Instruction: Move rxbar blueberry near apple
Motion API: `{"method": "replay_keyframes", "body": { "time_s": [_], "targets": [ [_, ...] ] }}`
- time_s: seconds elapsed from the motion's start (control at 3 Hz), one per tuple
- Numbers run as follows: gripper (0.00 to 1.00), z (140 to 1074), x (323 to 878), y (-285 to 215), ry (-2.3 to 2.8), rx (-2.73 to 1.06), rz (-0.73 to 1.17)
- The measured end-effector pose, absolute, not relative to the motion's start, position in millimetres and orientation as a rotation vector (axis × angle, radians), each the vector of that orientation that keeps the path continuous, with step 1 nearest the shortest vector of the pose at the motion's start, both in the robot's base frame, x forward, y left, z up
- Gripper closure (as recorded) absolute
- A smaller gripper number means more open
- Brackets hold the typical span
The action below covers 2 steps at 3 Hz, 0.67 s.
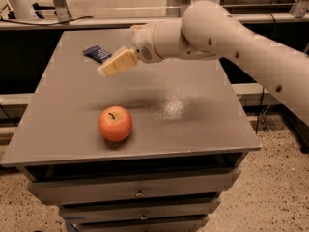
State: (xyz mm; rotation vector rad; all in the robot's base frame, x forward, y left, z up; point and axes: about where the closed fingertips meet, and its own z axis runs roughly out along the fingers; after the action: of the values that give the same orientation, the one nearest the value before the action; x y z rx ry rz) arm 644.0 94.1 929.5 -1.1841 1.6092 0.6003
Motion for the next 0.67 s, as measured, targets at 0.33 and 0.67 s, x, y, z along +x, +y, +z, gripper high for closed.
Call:
{"method": "replay_keyframes", "body": {
  "time_s": [0.33,0.67],
  "targets": [
    [0.00,923,669,124,1.549,-1.173,0.636],
    [0.00,915,686,147,1.525,-1.191,0.657]
  ]
}}
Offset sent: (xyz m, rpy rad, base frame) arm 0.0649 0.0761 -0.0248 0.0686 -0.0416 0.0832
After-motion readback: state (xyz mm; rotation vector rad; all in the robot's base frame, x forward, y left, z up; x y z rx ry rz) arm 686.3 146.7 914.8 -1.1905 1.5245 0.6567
